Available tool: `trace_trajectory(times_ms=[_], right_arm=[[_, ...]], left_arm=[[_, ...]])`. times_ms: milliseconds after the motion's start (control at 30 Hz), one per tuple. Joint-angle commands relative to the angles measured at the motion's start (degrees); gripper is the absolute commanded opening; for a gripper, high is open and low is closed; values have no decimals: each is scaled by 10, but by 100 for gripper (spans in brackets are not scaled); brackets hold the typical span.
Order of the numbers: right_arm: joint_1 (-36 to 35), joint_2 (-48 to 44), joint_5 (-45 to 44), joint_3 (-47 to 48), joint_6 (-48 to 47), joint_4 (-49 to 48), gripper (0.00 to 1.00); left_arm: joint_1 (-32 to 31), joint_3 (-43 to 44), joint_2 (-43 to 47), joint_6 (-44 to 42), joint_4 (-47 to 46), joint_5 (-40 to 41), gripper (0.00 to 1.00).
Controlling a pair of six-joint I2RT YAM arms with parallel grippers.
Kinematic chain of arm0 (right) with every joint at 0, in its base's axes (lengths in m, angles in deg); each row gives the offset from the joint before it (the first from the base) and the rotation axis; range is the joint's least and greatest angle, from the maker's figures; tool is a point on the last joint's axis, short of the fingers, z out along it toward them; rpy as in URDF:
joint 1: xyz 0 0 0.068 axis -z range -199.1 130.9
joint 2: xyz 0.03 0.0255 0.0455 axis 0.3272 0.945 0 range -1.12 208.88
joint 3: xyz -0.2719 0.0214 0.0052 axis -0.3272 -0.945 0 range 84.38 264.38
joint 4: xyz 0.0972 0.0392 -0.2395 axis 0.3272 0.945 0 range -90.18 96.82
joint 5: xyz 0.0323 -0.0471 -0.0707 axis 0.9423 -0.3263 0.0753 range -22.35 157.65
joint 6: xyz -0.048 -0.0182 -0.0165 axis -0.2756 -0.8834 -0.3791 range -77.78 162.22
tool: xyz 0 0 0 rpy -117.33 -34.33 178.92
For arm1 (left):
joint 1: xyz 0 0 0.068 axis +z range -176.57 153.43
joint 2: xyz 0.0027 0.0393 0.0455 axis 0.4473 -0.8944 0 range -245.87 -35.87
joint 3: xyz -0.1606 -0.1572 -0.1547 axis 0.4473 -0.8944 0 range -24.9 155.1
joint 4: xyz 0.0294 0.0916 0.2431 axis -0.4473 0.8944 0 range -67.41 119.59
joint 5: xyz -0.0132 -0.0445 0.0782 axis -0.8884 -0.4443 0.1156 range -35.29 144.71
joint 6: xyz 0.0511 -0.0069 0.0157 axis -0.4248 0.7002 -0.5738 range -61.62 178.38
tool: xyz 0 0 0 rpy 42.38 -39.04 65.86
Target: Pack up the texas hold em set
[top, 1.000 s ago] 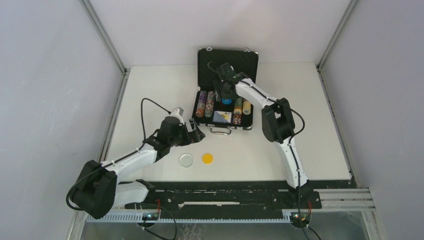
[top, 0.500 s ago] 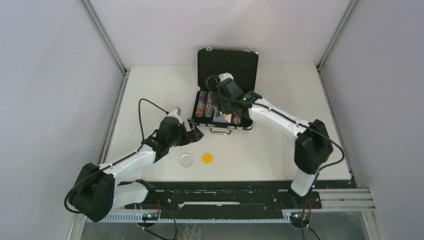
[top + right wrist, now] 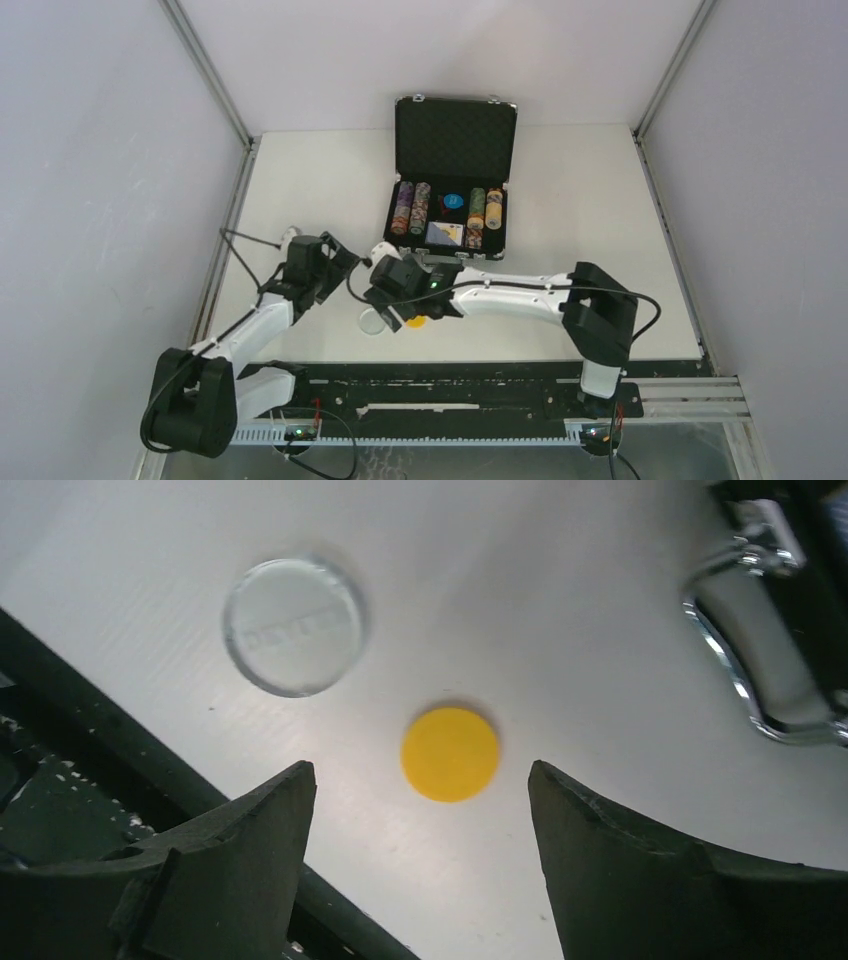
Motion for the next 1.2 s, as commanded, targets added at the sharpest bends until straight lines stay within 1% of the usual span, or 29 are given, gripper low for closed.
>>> trace_trajectory(times_ms=[0,100,233,333,467,633,767,967,1067,1167], right_arm=[[-20,46,36,50,4,-44,86],[-33,89,46,85,-2,-36,88],[-42,132,60,119,-7,-30,91],[-42,143,76,130,-7,-32,93],[-42,152,106,133,-8,-46,99],[-40,183,105,144,-8,-51,100],[-36,198,96,153,-11,-57,97],[-32,215,92,166,-15,-53,95],[-33,216,88,168,-16,-50,87],[-35,212,76,164,-16,-45,82]], left_arm=[[57,-43,43,56,-11,-14,100],[65,-48,63,59,-4,-1,100],[70,-50,55,60,-8,-9,100],[73,-50,39,61,-18,-26,100],[79,-52,21,63,-23,-35,100],[97,-64,1,71,-37,-55,99],[110,-71,-12,74,-49,-73,98],[114,-75,-10,74,-56,-78,97],[114,-74,-9,73,-56,-78,97],[114,-73,-9,72,-56,-78,97]])
